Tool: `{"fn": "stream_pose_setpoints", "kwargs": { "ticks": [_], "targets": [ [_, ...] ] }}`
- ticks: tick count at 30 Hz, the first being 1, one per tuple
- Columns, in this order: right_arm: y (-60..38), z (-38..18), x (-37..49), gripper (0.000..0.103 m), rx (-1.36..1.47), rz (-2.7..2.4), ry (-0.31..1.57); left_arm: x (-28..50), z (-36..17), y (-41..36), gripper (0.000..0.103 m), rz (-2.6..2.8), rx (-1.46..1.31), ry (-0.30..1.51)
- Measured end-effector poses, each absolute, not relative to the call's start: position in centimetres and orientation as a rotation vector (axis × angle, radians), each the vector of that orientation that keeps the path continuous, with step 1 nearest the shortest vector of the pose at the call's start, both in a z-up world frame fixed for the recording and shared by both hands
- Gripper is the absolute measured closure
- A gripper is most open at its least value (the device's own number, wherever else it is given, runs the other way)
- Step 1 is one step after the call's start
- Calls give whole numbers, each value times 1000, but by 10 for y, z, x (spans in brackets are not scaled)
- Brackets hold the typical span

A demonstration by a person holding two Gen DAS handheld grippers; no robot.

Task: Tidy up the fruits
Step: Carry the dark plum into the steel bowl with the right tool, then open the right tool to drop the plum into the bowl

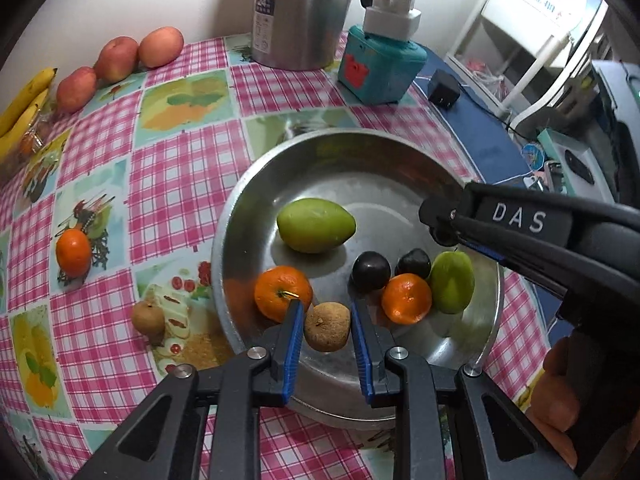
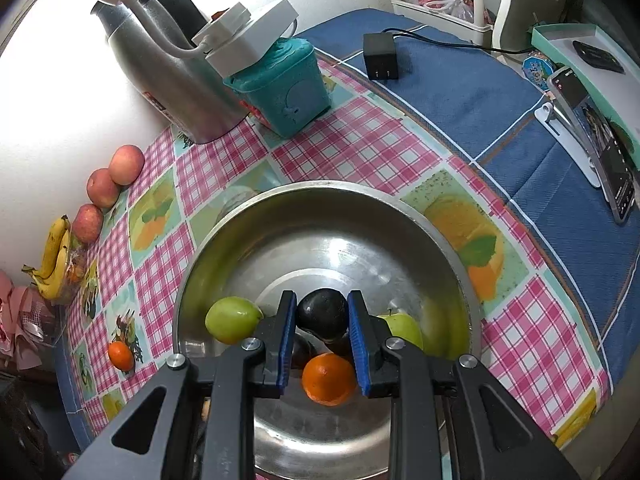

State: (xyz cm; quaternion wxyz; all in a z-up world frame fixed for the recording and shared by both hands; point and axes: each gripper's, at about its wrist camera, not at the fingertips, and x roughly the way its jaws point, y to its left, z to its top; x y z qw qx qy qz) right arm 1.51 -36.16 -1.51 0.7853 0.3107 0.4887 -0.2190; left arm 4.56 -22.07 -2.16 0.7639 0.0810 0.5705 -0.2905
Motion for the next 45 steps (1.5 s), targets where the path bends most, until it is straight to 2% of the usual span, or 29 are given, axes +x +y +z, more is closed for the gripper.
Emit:
{"fn": "stream_pose_setpoints", "kwargs": {
  "ticks": [34, 38, 45],
  "targets": [
    [-358, -20, 20, 75, 609, -466, 1095, 52, -30, -220, 75, -604, 175, 1265],
    [-357, -19, 20, 75, 604, -463, 1094, 53, -29, -218, 70, -606, 171, 1264],
    [-356, -17, 20, 75, 591, -455, 1092, 55, -24, -213, 69, -601, 152, 1254]
  ]
}}
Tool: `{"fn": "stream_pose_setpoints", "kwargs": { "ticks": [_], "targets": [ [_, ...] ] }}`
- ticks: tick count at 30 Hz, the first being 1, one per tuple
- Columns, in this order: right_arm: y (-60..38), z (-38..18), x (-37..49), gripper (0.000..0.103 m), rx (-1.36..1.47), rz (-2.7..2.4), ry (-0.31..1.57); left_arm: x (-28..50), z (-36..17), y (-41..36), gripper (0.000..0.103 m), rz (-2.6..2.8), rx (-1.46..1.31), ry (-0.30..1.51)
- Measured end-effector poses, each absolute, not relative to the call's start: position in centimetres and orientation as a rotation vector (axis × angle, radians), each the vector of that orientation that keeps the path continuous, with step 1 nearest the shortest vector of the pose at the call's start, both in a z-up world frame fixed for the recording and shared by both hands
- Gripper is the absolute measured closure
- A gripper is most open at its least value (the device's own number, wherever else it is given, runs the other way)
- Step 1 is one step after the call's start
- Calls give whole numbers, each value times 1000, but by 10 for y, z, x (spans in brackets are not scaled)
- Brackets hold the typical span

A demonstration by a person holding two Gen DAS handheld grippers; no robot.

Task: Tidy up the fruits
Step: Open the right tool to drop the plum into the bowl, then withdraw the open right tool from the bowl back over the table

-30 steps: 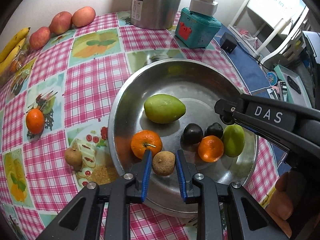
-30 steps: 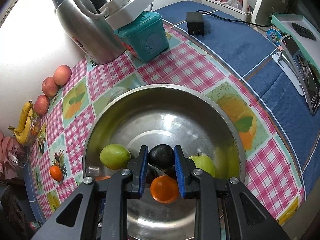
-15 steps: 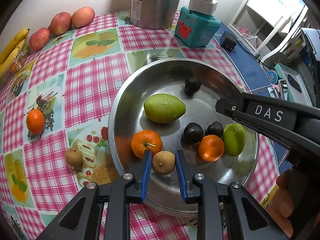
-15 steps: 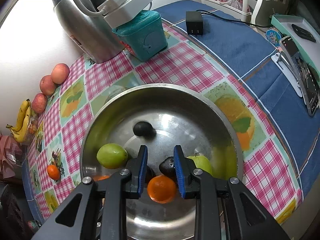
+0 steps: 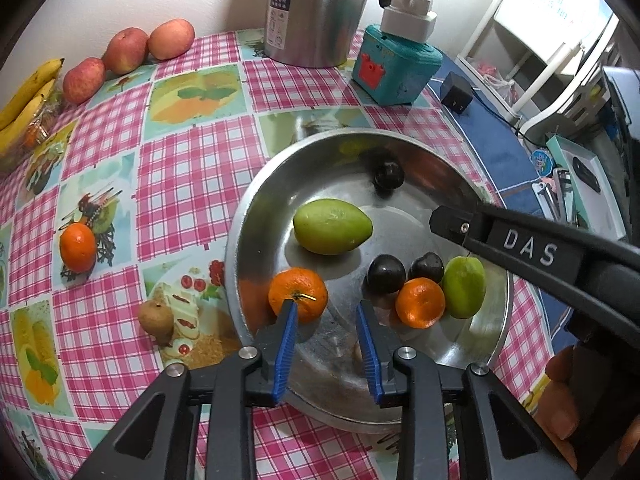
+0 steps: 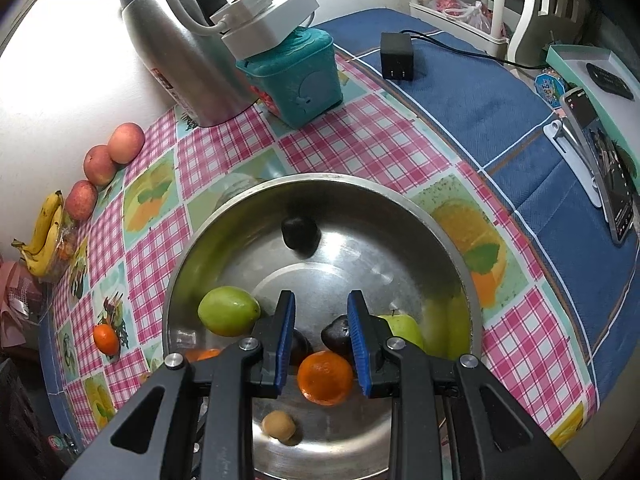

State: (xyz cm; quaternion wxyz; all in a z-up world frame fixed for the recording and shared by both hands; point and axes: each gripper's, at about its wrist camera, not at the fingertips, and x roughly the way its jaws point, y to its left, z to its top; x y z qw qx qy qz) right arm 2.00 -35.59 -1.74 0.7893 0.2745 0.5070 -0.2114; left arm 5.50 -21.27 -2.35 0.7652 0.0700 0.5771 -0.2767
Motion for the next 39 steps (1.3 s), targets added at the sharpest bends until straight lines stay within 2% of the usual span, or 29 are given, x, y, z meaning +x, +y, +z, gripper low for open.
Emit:
{"fn": "stream_pose_setpoints", "kwargs": {
  "ticks": [8, 10, 12, 19, 21, 26, 30, 36, 39],
  "targets": [
    [-354, -17, 22, 75, 574, -444, 1097, 65, -19, -198, 63, -567, 114, 1246],
    [-353, -17, 22, 75, 569, -441, 1097, 68, -18, -193, 58, -549, 101, 1247],
    [-353, -17, 23, 75, 564, -439, 1099, 70, -18, -190, 47, -526, 99, 1243],
    [-351, -18, 24, 75, 546, -442, 1106, 79, -17, -179, 30, -466, 92, 1228],
    [-350, -18, 24, 75, 548, -441, 1106, 81, -17, -177, 20, -445, 96, 1225],
    [-350, -20, 24, 75, 546, -440, 1113, 83, -19, -173, 5, -400, 116, 1219],
    [-350, -21, 23, 75, 556, -429, 1109, 84, -19, -172, 1, -384, 126, 1211],
    [-348, -20, 22, 60, 528, -444, 1112, 85, -20, -170, 1, -372, 131, 1214],
    [-348, -20, 21, 48, 516, -451, 1111, 85, -20, -170, 1, -367, 128, 1215]
  ]
}}
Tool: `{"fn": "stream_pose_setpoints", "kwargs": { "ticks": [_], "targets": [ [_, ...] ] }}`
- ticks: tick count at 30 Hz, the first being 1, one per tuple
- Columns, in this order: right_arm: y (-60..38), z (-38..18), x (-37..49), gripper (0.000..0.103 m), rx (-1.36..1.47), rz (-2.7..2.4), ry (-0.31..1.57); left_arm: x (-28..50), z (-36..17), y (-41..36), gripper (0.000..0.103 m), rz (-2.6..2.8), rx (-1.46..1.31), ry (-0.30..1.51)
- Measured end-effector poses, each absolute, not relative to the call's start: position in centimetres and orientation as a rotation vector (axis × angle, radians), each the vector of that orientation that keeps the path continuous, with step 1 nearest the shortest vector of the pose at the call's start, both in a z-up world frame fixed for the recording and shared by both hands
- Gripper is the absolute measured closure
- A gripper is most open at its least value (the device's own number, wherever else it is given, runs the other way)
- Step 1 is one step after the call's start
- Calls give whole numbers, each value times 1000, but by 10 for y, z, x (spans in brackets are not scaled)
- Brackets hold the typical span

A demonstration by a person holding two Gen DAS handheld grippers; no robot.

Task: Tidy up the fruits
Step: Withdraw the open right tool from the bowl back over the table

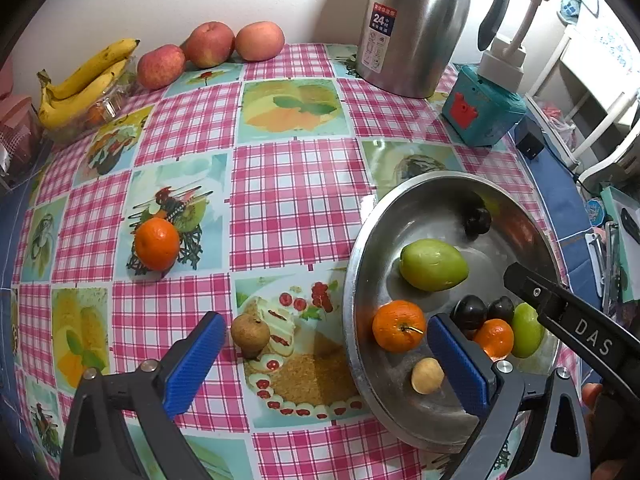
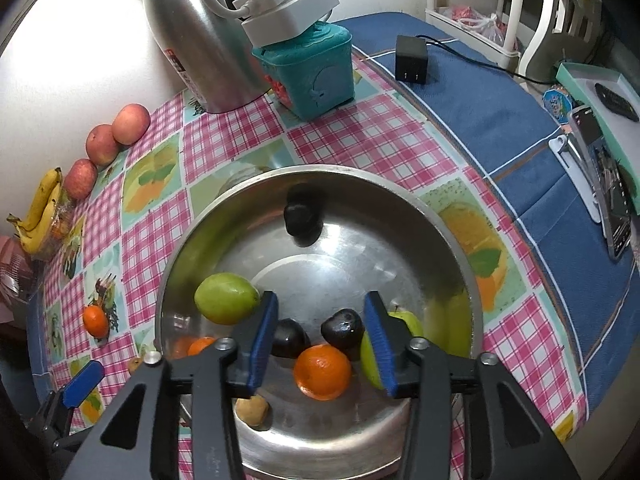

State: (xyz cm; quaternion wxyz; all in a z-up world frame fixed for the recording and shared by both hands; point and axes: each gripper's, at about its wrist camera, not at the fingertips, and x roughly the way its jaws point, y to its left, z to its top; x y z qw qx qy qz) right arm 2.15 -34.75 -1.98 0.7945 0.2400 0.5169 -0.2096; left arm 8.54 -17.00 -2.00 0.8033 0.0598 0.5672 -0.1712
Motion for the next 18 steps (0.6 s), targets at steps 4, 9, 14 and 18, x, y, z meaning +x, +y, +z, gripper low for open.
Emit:
{"fn": "stream_pose_setpoints", "kwargs": {
  "ticks": [4, 9, 14, 18],
  "targets": [
    [-346, -19, 21, 25, 501, -458, 1097, 87, -21, -167, 0, -348, 123, 1214],
    [-348, -18, 19, 8, 502, -481, 1079, 89, -21, -161, 0, -325, 114, 1209],
    [-349, -17, 18, 8, 498, -501, 1077, 92, -20, -155, 0, -299, 116, 1196],
    [-349, -18, 17, 8, 513, -501, 1077, 94, -18, -152, 0, -281, 127, 1192]
  ]
}}
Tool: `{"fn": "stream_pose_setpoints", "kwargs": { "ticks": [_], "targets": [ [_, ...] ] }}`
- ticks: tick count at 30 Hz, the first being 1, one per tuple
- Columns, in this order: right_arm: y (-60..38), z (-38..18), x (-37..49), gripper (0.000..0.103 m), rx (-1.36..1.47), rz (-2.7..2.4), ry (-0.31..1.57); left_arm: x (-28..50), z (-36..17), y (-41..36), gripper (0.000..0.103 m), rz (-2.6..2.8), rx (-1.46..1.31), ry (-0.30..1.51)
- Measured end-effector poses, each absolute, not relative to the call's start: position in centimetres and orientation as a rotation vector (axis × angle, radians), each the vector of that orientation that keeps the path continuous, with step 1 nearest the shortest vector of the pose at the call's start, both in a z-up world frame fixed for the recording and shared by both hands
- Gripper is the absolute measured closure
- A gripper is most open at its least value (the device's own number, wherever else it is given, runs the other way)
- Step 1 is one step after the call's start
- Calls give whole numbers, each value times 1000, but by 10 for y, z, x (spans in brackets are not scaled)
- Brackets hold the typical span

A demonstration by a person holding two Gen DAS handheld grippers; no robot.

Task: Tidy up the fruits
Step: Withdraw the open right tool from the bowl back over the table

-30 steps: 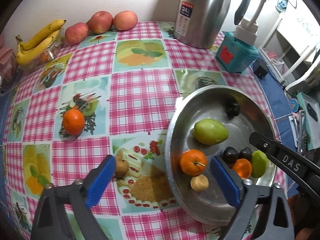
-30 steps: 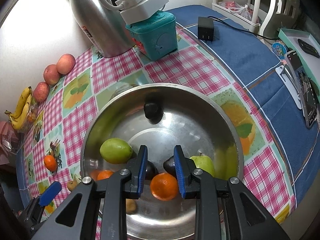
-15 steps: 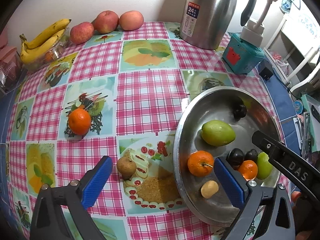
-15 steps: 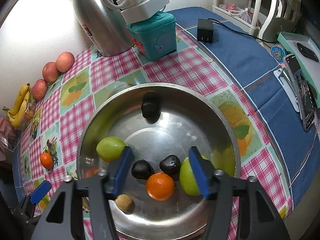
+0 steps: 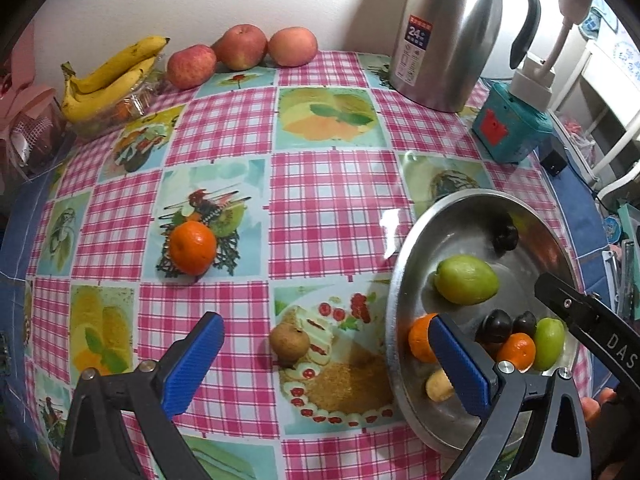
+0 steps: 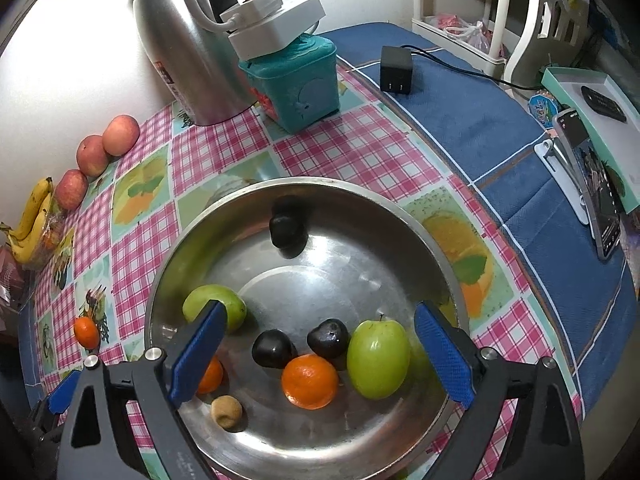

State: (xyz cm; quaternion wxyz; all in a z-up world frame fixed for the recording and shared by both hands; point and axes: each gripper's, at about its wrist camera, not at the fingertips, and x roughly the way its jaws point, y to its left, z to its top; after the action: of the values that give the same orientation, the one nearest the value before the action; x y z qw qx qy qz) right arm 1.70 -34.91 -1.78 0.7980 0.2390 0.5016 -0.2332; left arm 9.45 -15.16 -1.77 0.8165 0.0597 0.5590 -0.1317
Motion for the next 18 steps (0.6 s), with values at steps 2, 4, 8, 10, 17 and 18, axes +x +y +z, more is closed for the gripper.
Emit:
{"fn": "stream_pose_setpoints", "kwargs": {
  "ticks": [2, 4, 8, 10, 17, 18],
  "targets": [
    [-348, -18, 17, 8, 514, -497, 1079, 95, -17, -149, 0, -281, 128, 1197],
    [-346, -19, 18, 8, 512, -493, 1086, 97, -17, -147, 0, -284, 130, 1206],
    [-338, -22, 20, 8, 493, -475, 1110, 98, -14, -143, 0, -275, 145, 1203],
    [-335, -22, 20, 8, 489, -463, 1111, 100, -10, -138, 0, -262, 162, 1185],
    [-317, -16, 26, 8, 451, -409, 1104, 112, 8, -104, 0, -157, 184, 1119],
    [-314, -15, 27, 8, 446, -399, 1103, 114, 10, -96, 0, -142, 180, 1114]
  ]
}}
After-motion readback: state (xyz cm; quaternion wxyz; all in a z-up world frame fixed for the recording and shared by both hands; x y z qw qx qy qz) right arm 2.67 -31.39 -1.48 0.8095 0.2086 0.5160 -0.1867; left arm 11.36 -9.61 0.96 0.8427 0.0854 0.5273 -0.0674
